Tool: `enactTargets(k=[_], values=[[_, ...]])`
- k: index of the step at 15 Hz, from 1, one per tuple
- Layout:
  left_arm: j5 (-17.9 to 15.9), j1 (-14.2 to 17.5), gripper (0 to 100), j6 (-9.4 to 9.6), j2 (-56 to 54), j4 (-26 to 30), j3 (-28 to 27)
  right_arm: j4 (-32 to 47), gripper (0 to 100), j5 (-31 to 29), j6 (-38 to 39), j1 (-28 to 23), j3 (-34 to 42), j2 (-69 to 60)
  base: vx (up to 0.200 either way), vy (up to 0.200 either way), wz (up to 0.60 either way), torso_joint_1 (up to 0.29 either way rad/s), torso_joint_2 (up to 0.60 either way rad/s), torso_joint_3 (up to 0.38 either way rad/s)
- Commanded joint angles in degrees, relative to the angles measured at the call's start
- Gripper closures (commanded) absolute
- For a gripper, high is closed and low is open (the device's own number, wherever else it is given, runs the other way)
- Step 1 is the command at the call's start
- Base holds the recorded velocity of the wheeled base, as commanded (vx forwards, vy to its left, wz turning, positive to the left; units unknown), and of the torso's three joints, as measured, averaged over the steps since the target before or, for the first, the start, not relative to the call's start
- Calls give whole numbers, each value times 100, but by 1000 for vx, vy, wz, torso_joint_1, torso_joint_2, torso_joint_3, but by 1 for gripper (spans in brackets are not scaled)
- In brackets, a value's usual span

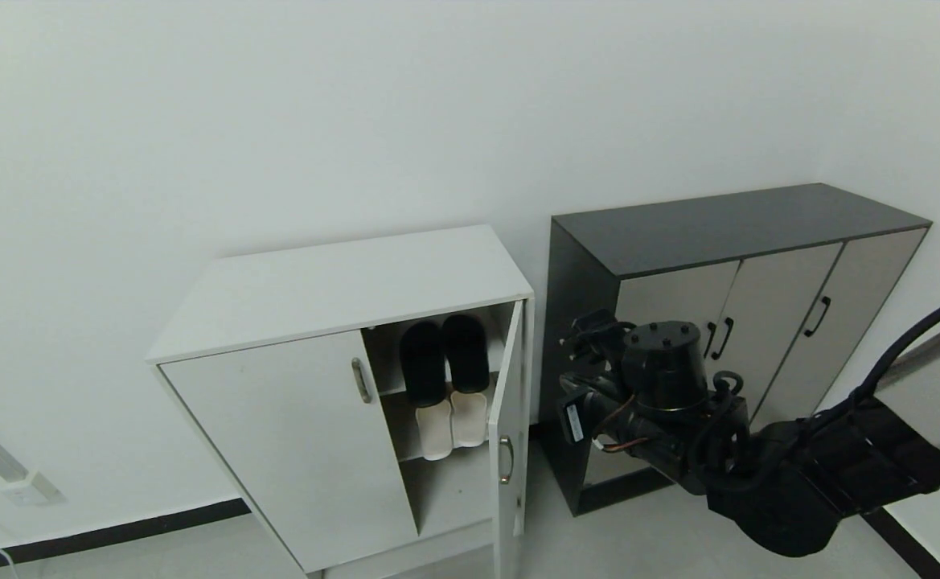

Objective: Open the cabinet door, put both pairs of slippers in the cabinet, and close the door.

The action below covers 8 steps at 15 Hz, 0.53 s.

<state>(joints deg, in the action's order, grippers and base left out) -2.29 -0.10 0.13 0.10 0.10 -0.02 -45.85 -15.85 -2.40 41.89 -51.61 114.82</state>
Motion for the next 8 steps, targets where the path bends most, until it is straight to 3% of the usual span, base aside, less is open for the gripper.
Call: enactTargets(k=[1,6,8], values=[[1,1,100,-5,-1,-1,2,-3,100,12,-6,4,29,-39,0,0,600,7,2,2],[1,1,100,-5,-1,-1,-6,-12,100,266,-6,39,108,-83,0,0,600,2,3,2],[1,1,100,-5,-1,-1,2,-3,100,293,-6,12,125,-83,0,0,0,0,0,0]])
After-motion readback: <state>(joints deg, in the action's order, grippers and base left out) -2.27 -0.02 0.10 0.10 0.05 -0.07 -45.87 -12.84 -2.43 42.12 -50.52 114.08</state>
